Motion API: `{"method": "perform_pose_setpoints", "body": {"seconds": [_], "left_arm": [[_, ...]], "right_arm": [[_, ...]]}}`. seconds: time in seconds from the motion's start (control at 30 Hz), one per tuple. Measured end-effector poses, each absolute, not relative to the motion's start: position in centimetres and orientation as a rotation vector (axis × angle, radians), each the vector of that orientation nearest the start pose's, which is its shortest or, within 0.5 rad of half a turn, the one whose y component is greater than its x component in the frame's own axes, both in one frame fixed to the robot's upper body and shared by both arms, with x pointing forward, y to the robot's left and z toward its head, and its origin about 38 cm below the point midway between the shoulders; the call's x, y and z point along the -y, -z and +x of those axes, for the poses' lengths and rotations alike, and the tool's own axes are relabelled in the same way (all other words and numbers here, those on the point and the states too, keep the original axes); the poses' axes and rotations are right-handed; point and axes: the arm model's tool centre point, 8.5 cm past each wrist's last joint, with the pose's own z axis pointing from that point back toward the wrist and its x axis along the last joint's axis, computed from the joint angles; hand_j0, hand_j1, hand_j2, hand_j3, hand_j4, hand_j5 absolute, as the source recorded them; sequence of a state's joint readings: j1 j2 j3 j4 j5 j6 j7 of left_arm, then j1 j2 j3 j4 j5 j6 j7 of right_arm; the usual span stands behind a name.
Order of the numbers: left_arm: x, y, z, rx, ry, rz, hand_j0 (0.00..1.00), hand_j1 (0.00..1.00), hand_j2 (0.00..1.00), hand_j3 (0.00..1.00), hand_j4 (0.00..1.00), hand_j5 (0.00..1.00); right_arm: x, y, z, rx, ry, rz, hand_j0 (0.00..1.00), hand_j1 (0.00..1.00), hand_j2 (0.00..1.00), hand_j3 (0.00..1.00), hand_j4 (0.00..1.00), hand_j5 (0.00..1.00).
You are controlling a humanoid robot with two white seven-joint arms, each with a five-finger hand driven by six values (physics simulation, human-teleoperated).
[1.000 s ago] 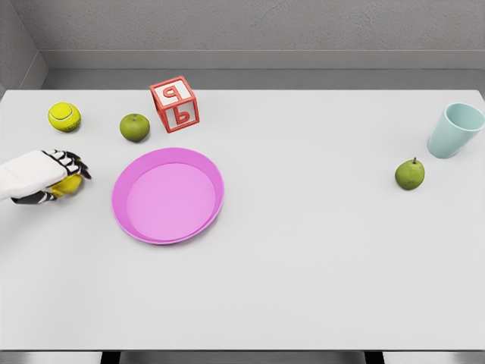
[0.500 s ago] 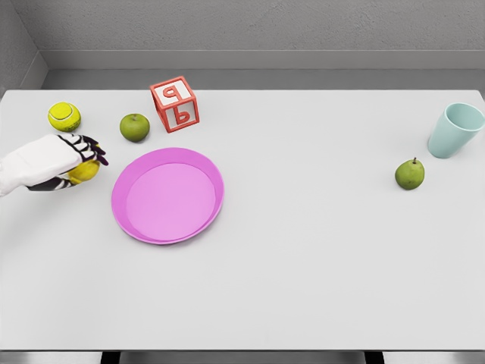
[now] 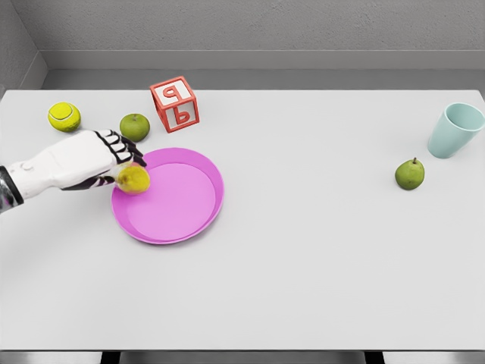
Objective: Put the lemon on the plate with left arm
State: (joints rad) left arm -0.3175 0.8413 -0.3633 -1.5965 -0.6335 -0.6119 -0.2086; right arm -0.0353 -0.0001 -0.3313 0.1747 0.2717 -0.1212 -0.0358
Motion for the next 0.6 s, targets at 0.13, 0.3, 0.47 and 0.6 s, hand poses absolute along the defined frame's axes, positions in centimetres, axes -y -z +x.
{"method": "perform_pose_setpoints", "body": {"seconds": [0.13,0.3,0.47,0.6], "left_arm": [[-30.3,-19.4,38.6,1.657,1.996,0.596,1.00,1.00,1.00,1.00,1.00,1.00],[-31.8,-20.9,39.2,1.666,1.944,0.662,1.00,1.00,1.00,1.00,1.00,1.00],[-35.5,-21.2,39.9,1.583,1.894,0.732,1.00,1.00,1.00,1.00,1.00,1.00],[-36.2,-21.4,40.1,1.574,1.872,0.736,1.00,1.00,1.00,1.00,1.00,1.00]], "right_arm": [[25.5,25.7,-2.2,-0.009,0.062,-0.074,1.00,1.00,1.00,1.00,1.00,1.00],[25.5,25.7,-2.2,-0.009,0.062,-0.074,1.00,1.00,1.00,1.00,1.00,1.00],[25.5,25.7,-2.2,-0.009,0.062,-0.074,1.00,1.00,1.00,1.00,1.00,1.00],[25.5,25.7,-2.2,-0.009,0.062,-0.074,1.00,1.00,1.00,1.00,1.00,1.00]]}}
